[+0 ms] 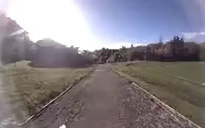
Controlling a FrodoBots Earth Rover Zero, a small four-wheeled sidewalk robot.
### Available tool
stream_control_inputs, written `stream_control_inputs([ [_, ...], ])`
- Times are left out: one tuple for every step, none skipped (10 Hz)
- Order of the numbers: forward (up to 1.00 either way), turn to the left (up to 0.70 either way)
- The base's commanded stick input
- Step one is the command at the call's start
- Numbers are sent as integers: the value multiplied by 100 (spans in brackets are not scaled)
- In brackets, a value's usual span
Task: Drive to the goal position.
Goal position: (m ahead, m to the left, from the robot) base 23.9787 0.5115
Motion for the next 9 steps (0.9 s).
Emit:
stream_control_inputs([
  [100, 1],
  [100, 1],
  [100, 1],
  [100, 1],
  [100, 1],
  [100, 1],
  [100, 1],
  [100, 1],
  [100, 1],
])
